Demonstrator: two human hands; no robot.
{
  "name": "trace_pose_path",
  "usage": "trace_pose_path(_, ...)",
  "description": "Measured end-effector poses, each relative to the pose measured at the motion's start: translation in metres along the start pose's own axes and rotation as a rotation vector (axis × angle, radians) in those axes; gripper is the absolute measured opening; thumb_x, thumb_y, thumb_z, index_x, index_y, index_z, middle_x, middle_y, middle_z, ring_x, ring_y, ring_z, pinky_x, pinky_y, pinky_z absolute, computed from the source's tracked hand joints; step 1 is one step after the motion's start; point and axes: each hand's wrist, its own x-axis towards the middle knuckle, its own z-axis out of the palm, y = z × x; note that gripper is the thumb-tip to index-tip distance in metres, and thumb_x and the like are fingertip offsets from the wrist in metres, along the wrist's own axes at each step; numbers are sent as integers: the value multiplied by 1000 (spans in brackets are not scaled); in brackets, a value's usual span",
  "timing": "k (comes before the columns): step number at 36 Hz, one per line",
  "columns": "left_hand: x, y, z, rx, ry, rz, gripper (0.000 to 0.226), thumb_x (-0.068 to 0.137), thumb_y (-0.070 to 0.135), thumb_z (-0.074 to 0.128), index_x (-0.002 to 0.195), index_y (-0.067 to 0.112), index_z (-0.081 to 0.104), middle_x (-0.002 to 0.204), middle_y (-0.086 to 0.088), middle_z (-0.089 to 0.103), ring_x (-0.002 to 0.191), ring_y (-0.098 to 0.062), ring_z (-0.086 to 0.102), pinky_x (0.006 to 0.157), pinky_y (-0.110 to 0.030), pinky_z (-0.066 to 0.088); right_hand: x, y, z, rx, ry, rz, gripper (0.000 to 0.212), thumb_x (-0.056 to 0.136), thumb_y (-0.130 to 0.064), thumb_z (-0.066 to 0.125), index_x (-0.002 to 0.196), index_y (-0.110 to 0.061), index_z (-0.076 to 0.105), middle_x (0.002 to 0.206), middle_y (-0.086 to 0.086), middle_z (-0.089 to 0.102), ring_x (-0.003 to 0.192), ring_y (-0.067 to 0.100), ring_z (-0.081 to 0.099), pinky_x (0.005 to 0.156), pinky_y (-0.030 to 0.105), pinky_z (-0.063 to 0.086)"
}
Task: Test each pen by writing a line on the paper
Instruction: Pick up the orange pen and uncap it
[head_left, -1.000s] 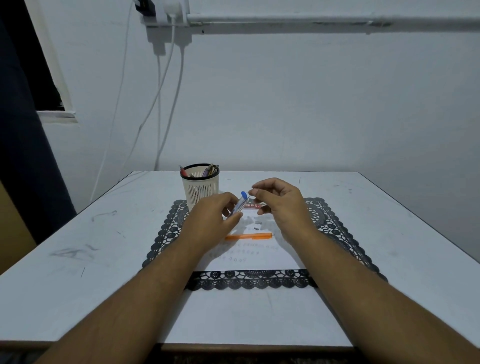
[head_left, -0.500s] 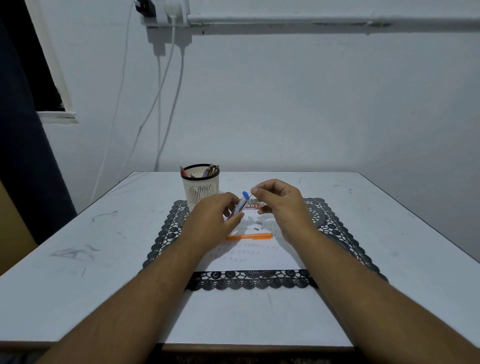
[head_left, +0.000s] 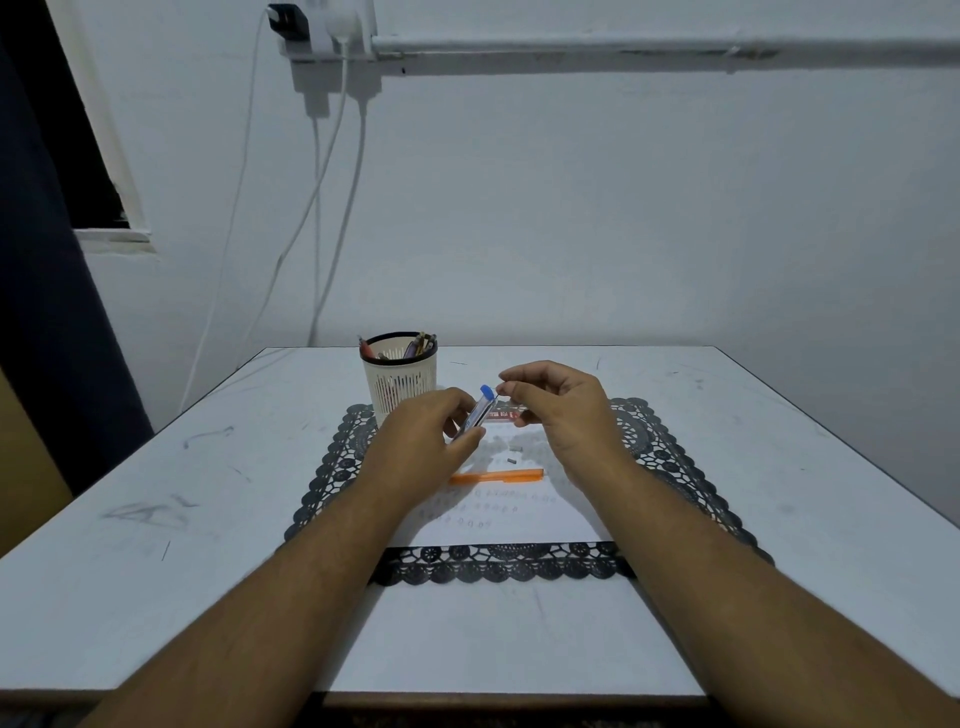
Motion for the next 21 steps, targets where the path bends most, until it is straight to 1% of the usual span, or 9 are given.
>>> trace_pose_path(3, 0, 0, 0, -7, 4, -1, 16, 91, 29, 76, 105, 24, 71, 91, 12, 69, 81, -4, 63, 75, -39, 57, 1, 1, 0, -10, -1, -8, 13, 91, -7, 75, 92, -18, 82, 92, 5, 79, 90, 26, 72, 75, 36, 60)
trace_pose_path(6, 0, 1, 0, 1, 0, -4, 16, 91, 30, 75, 106, 25, 71, 92, 13, 69, 81, -3, 62, 75, -37, 57, 1, 1, 0, -22, -3, -11, 12, 91, -7, 75, 94, -17, 81, 92, 5, 79, 87, 24, 71, 75, 37, 60)
trace_pose_path(15, 0, 0, 1, 12, 4, 9, 19, 91, 30, 75, 109, 23, 71, 93, 12, 69, 82, -5, 63, 76, -38, 57, 1, 2, -1, -36, 2, -19, 11, 92, -6, 75, 94, -16, 80, 89, 2, 78, 77, 14, 67, 74, 32, 59)
trace_pose_path(21, 0, -1, 1, 24, 4, 12, 19, 92, 32, 75, 108, 24, 71, 94, 13, 69, 82, -3, 62, 76, -38, 58, 1, 2, 0, -17, -1, -11, 13, 91, -5, 75, 92, -17, 79, 89, 5, 78, 79, 16, 67, 74, 33, 58)
